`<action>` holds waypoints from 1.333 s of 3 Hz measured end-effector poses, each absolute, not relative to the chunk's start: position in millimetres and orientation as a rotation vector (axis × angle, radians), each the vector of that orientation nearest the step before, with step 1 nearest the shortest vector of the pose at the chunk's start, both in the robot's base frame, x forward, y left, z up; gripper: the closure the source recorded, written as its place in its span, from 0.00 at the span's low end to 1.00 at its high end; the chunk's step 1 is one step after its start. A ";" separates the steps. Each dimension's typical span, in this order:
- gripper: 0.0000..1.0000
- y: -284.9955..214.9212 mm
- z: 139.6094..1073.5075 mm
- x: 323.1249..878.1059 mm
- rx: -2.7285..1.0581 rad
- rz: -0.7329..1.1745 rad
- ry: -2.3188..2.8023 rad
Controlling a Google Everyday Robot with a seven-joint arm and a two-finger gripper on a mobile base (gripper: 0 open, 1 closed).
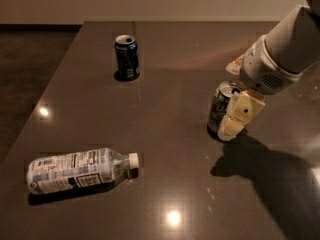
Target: Move 7up can near pepsi can
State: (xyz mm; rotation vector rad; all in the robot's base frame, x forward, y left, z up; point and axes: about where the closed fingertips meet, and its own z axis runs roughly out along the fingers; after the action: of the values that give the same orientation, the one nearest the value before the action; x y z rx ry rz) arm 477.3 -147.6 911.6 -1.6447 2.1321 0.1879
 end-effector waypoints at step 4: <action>0.92 -153.2 923.2 504.4 -1.671 0.201 2.119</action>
Offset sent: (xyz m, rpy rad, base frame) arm 0.0148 -0.0236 -0.0003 -0.0112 -0.0275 0.0004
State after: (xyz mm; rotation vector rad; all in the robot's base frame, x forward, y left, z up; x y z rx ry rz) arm 504.4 -153.2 923.2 -1.6712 2.1194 0.2005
